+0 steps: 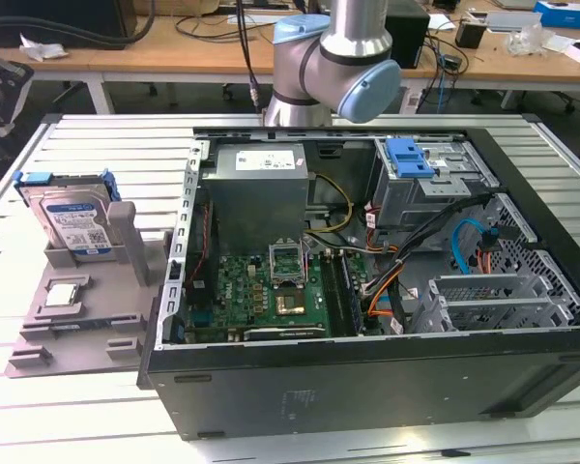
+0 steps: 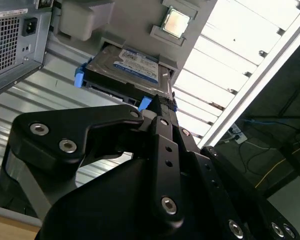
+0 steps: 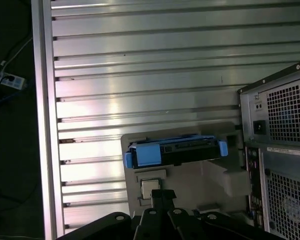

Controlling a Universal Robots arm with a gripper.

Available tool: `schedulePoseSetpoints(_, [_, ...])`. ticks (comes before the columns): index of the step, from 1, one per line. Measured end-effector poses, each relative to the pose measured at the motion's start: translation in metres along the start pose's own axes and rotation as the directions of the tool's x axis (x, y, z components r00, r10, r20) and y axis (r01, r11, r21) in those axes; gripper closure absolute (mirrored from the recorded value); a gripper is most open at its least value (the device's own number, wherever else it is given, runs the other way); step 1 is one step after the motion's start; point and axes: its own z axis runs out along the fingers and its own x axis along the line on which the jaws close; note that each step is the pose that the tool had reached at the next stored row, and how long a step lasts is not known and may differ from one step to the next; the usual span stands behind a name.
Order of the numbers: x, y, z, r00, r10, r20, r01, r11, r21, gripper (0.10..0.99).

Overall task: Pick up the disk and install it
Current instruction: 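Reach for the disk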

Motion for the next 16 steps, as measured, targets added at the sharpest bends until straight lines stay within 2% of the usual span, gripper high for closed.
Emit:
schedulePoseSetpoints(5, [0.0122,-0.0009,-0.0003,1.0,0.0,0.0,0.0,1.0,0.0,0.984])
schedulePoseSetpoints(6, [0.0176,-0.0013,-0.0005,1.0,0.0,0.0,0.0,1.0,0.0,0.984])
schedulePoseSetpoints(8, [0.0224,-0.0017,-0.0006,1.0,0.0,0.0,0.0,1.0,0.0,0.984])
schedulePoseSetpoints(10, [0.0306,-0.0023,-0.0009,1.0,0.0,-0.0001,0.0,1.0,0.0,0.984])
schedulePoseSetpoints(13, [0.0494,-0.0037,-0.0013,1.0,0.0,0.0,0.0,1.0,0.0,0.984])
schedulePoseSetpoints(16, [0.059,-0.0045,-0.0016,1.0,0.0,0.0,0.0,1.0,0.0,0.984])
